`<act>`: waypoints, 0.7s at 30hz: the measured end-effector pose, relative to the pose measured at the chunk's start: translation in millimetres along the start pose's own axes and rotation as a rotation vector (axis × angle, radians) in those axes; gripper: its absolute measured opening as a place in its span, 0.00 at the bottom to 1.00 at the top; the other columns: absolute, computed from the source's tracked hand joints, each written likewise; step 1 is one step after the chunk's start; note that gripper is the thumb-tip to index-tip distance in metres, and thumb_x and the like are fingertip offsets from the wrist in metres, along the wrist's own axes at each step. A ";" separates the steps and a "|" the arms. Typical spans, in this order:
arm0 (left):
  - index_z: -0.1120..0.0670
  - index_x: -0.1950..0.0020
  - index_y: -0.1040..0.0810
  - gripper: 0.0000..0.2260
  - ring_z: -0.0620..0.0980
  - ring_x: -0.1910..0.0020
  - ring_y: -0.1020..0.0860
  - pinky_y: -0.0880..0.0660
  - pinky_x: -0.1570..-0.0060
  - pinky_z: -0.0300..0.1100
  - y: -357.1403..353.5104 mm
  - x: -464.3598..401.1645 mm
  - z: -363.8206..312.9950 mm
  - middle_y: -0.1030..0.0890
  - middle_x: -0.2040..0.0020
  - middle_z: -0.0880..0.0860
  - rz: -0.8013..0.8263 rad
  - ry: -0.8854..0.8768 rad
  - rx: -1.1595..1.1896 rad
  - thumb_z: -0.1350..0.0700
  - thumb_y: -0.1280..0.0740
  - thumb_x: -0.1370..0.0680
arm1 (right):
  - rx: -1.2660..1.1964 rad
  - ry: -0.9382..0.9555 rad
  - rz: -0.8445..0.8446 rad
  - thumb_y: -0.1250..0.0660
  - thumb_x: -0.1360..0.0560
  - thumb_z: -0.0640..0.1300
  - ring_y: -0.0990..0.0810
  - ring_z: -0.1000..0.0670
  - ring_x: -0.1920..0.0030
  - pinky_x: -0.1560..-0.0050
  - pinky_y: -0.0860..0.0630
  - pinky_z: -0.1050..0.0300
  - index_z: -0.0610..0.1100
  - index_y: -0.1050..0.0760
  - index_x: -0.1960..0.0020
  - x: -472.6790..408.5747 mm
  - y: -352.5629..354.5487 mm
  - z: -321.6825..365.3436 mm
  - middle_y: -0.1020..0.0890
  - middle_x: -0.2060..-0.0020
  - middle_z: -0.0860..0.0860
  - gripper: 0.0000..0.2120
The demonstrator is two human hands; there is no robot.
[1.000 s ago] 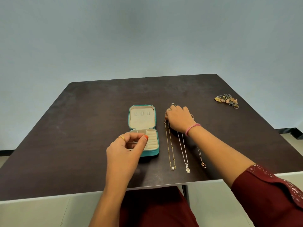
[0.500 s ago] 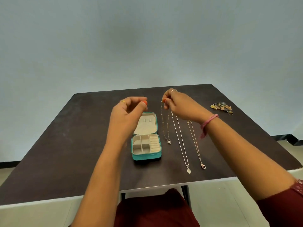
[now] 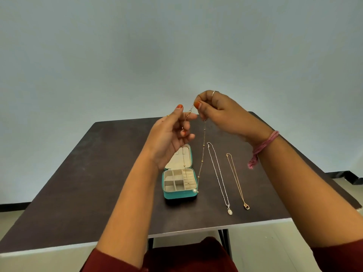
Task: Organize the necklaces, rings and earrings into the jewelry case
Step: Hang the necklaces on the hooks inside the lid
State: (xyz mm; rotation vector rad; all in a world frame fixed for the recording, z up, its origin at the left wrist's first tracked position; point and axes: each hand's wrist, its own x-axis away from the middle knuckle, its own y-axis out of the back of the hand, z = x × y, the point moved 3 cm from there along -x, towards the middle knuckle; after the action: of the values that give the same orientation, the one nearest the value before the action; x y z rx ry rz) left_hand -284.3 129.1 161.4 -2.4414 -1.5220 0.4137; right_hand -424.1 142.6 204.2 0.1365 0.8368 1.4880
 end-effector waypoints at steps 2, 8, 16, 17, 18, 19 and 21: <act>0.59 0.54 0.19 0.14 0.42 0.71 0.36 0.32 0.70 0.35 1.8 3.6 -2.3 0.32 0.69 0.48 0.023 -0.007 0.040 0.53 0.40 0.19 | -0.058 -0.010 -0.011 0.42 0.19 0.41 0.24 0.52 0.62 0.51 0.26 0.51 0.49 0.29 0.53 1.4 -3.2 0.6 0.24 0.65 0.51 0.07; 0.59 0.54 0.18 0.11 0.41 0.72 0.39 0.41 0.73 0.34 9.9 7.5 -10.6 0.35 0.70 0.47 0.078 -0.074 0.127 0.58 0.40 0.20 | -0.302 -0.021 -0.015 0.39 0.20 0.41 0.23 0.56 0.68 0.57 0.24 0.59 0.43 0.27 0.49 6.2 -14.7 0.5 0.24 0.66 0.50 0.04; 0.57 0.52 0.20 0.10 0.41 0.69 0.27 0.30 0.69 0.33 20.0 7.2 -24.7 0.24 0.66 0.48 0.007 -0.170 0.125 0.56 0.40 0.19 | -0.454 -0.016 -0.099 0.35 0.23 0.39 0.22 0.60 0.66 0.63 0.26 0.67 0.41 0.22 0.48 20.9 -39.2 -6.8 0.19 0.65 0.50 0.06; 0.57 0.52 0.20 0.09 0.42 0.67 0.24 0.28 0.67 0.33 21.2 7.9 -26.7 0.21 0.65 0.49 -0.001 -0.179 0.132 0.56 0.39 0.19 | -0.463 -0.021 -0.108 0.35 0.23 0.39 0.22 0.60 0.66 0.64 0.26 0.67 0.41 0.22 0.48 23.6 -43.2 -8.5 0.18 0.65 0.50 0.05; 0.56 0.52 0.21 0.09 0.43 0.65 0.22 0.25 0.65 0.34 22.1 8.8 -28.9 0.19 0.63 0.49 -0.008 -0.190 0.141 0.56 0.40 0.19 | -0.462 -0.024 -0.113 0.35 0.23 0.40 0.21 0.59 0.65 0.63 0.26 0.67 0.41 0.22 0.49 26.5 -47.2 -10.0 0.18 0.65 0.50 0.05; 0.56 0.52 0.21 0.09 0.44 0.63 0.20 0.23 0.62 0.34 22.7 9.9 -31.1 0.18 0.62 0.50 -0.014 -0.204 0.151 0.56 0.40 0.19 | -0.454 -0.028 -0.117 0.34 0.23 0.40 0.20 0.59 0.64 0.63 0.25 0.67 0.42 0.22 0.49 29.5 -50.9 -12.1 0.17 0.65 0.50 0.05; 0.56 0.52 0.21 0.09 0.45 0.60 0.18 0.21 0.59 0.36 23.9 12.0 -35.6 0.17 0.60 0.51 -0.027 -0.228 0.168 0.55 0.40 0.18 | -0.412 -0.025 -0.126 0.34 0.24 0.40 0.20 0.57 0.62 0.62 0.24 0.65 0.42 0.21 0.49 36.3 -58.0 -15.5 0.17 0.65 0.49 0.06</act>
State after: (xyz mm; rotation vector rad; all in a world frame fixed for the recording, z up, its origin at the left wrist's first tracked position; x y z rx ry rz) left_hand -246.6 127.8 185.1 -2.3056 -1.5340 0.8039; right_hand -390.4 161.5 145.6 -0.2006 0.4956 1.5050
